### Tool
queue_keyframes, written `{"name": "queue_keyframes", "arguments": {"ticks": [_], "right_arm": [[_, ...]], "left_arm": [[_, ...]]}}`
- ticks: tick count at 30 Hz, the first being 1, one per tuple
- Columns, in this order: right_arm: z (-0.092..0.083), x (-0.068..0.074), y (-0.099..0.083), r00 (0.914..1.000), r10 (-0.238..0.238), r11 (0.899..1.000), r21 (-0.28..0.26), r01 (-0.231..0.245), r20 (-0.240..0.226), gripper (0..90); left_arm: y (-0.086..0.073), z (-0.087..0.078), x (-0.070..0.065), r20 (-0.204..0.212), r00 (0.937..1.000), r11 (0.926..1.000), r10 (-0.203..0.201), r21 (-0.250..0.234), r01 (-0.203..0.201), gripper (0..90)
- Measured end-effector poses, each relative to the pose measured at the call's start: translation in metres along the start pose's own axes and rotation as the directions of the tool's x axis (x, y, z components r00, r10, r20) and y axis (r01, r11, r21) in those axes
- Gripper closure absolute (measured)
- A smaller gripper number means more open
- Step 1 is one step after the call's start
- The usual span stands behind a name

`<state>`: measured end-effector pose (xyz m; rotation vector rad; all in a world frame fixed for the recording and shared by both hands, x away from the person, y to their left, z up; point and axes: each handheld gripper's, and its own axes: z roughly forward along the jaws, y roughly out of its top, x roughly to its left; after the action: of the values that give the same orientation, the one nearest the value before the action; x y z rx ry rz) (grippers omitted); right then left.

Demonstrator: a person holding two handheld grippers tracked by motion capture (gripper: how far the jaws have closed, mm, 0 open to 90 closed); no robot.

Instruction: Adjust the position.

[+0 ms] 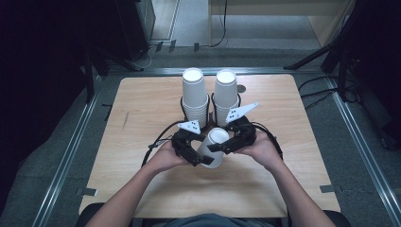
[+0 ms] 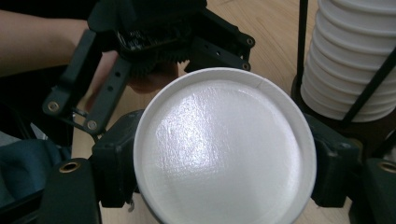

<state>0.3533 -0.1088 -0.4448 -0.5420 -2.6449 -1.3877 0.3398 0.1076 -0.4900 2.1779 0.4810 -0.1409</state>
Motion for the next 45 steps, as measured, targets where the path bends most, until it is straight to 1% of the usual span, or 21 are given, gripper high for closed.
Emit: {"name": "queue_keyframes", "arguments": {"ticks": [3, 8, 9, 10, 13, 14, 16, 20, 22, 26, 29, 31, 32, 34, 37, 39, 40, 41, 42, 43, 45], "right_arm": [[0.0, 0.001, 0.002, 1.0, 0.005, 1.0, -0.01, -0.005, -0.008, 25.2], [-0.004, 0.003, 0.007, 0.9987, 0.021, 0.998, -0.062, -0.024, -0.046, 25.3], [-0.004, 0.003, 0.007, 0.9987, 0.023, 0.997, -0.068, -0.026, -0.045, 25.3], [-0.005, 0.003, 0.007, 0.9991, 0.021, 0.997, -0.074, -0.024, -0.038, 25.3], [-0.01, -0.001, 0.005, 0.9969, 0.048, 0.994, -0.096, -0.054, -0.063, 25.3], [-0.011, -0.002, 0.005, 0.996, 0.052, 0.993, -0.098, -0.059, -0.073, 25.0], [-0.011, -0.004, 0.005, 0.9941, 0.06, 0.994, -0.081, -0.068, -0.09, 24.5], [-0.012, -0.006, 0.004, 0.9907, 0.075, 0.993, -0.084, -0.085, -0.114, 19.6], [-0.014, -0.007, 0.004, 0.99, 0.081, 0.993, -0.073, -0.09, -0.115, 17.7], [-0.02, -0.006, -0.001, 0.9946, 0.035, 0.998, -0.042, -0.039, -0.098, 17.6], [-0.021, -0.004, -0.004, 0.9971, 0.003, 1.0, -0.005, -0.004, -0.076, 18.3], [-0.021, -0.004, -0.006, 0.9975, -0.006, 1.0, 0.009, 0.007, -0.071, 18.2], [-0.014, -0.003, -0.011, 0.9982, -0.029, 0.997, 0.068, 0.032, -0.053, 18.2], [-0.008, 0.0, -0.015, 0.9977, -0.065, 0.991, 0.117, 0.067, -0.02, 18.2], [0.0, 0.002, -0.02, 0.9945, -0.097, 0.98, 0.171, 0.102, -0.039, 18.2], [0.001, 0.003, -0.021, 0.994, -0.101, 0.978, 0.18, 0.107, -0.042, 18.2], [0.003, 0.004, -0.022, 0.9927, -0.113, 0.974, 0.192, 0.119, -0.043, 18.2], [0.003, 0.003, -0.022, 0.9922, -0.116, 0.974, 0.189, 0.123, -0.045, 18.2], [0.003, 0.003, -0.022, 0.9922, -0.116, 0.974, 0.189, 0.123, -0.045, 18.2], [0.003, 0.003, -0.024, 0.9909, -0.124, 0.974, 0.186, 0.132, -0.054, 18.2], [0.003, 0.002, -0.025, 0.9896, -0.131, 0.972, 0.191, 0.14, -0.06, 18.2]], "left_arm": [[0.0, 0.001, -0.001, -0.001, 1.0, 1.0, 0.006, -0.007, -0.006, 0.0], [0.001, 0.002, -0.003, -0.018, 0.9997, 0.9995, 0.014, -0.029, -0.015, 0.0], [0.001, 0.0, -0.003, -0.006, 0.9997, 0.9988, 0.025, -0.043, -0.025, 3.5], [0.002, -0.002, -0.005, -0.015, 0.9991, 0.9978, 0.039, -0.052, -0.04, 10.7], [0.005, -0.007, -0.008, -0.031, 0.9974, 0.9968, 0.065, -0.044, -0.066, 13.5], [0.007, -0.007, -0.008, -0.03, 0.9972, 0.9973, 0.069, -0.026, -0.069, 14.3], [0.009, -0.007, -0.006, 0.011, 0.9986, 0.9986, 0.051, 0.015, -0.051, 15.4], [0.01, -0.011, -0.006, 0.033, 0.9985, 0.9987, 0.045, 0.022, -0.045, 16.2], [0.01, -0.015, -0.005, 0.034, 0.9985, 0.9979, 0.042, 0.049, -0.043, 16.2], [0.01, -0.027, -0.001, 0.011, 0.9991, 0.9962, 0.042, 0.076, -0.042, 16.2], [0.01, -0.034, 0.002, 0.013, 0.9997, 0.9957, 0.02, 0.091, -0.021, 16.2], [0.011, -0.036, 0.002, 0.004, 0.9997, 0.9948, 0.024, 0.099, -0.024, 16.2], [0.013, -0.039, 0.001, 0.01, 0.9995, 0.9932, 0.03, 0.112, -0.031, 16.1], [0.015, -0.041, 0.0, 0.012, 0.9993, 0.9915, 0.037, 0.124, -0.038, 16.2], [0.019, -0.042, 0.0, 0.003, 0.998, 0.9831, 0.063, 0.172, -0.062, 16.2], [0.02, -0.043, -0.001, -0.007, 0.9972, 0.9802, 0.074, 0.185, -0.072, 16.1], [0.021, -0.042, -0.002, -0.01, 0.996, 0.9729, 0.089, 0.215, -0.084, 16.2], [0.02, -0.041, -0.002, -0.007, 0.9959, 0.9695, 0.09, 0.23, -0.086, 16.2], [0.02, -0.041, -0.002, -0.007, 0.9959, 0.9695, 0.09, 0.23, -0.086, 16.2], [0.02, -0.038, -0.001, -0.012, 0.9946, 0.9577, 0.103, 0.271, -0.096, 16.2], [0.02, -0.034, -0.001, -0.02, 0.9944, 0.9482, 0.104, 0.304, -0.093, 16.2]]}}
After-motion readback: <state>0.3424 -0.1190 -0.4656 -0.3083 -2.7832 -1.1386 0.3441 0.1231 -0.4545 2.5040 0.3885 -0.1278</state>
